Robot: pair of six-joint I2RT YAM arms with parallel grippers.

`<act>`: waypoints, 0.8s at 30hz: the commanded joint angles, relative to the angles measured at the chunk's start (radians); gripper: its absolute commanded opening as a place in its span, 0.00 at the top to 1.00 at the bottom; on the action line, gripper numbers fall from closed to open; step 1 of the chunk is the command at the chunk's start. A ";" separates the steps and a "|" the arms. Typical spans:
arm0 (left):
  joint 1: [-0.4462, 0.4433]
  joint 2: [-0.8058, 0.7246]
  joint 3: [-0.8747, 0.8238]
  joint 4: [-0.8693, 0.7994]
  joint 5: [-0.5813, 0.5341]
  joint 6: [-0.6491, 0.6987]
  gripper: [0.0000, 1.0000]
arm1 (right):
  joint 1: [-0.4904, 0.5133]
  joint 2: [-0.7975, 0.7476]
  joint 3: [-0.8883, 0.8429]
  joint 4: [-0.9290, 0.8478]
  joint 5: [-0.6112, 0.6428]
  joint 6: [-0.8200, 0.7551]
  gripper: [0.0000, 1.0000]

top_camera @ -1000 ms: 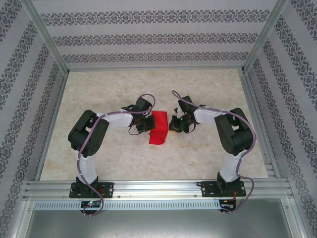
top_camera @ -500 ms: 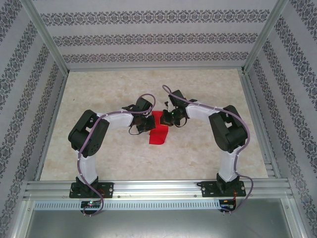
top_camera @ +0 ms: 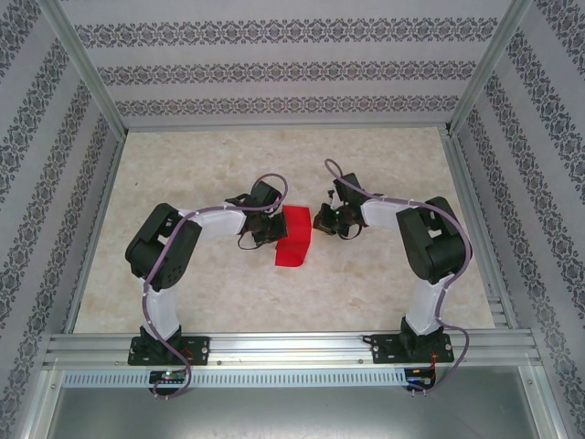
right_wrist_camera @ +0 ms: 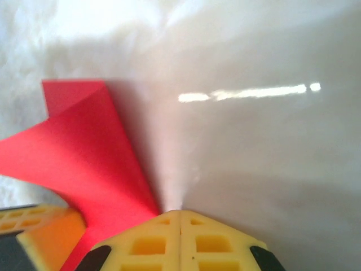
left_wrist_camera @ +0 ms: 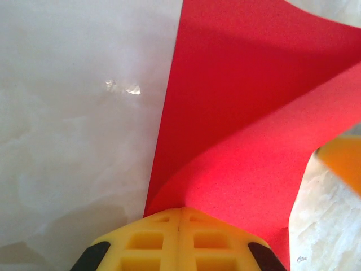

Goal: Fold a paper plane with a square sheet of paper (pick it up from the middle)
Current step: Fold the square sheet of paper in half at the center of the table.

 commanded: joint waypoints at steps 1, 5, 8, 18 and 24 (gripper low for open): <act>-0.011 0.116 -0.091 -0.211 -0.107 -0.006 1.00 | -0.012 -0.054 0.041 -0.034 0.042 0.013 1.00; -0.014 0.115 -0.083 -0.215 -0.115 -0.001 1.00 | 0.057 -0.068 0.113 -0.048 0.000 0.018 1.00; -0.014 0.113 -0.082 -0.216 -0.117 -0.001 1.00 | 0.098 -0.015 0.163 -0.060 -0.016 0.011 1.00; -0.014 0.115 -0.085 -0.218 -0.116 -0.001 1.00 | 0.075 0.152 0.220 -0.035 -0.059 0.019 1.00; -0.014 0.111 -0.095 -0.215 -0.116 -0.001 1.00 | 0.004 0.183 0.201 -0.035 -0.014 -0.021 1.00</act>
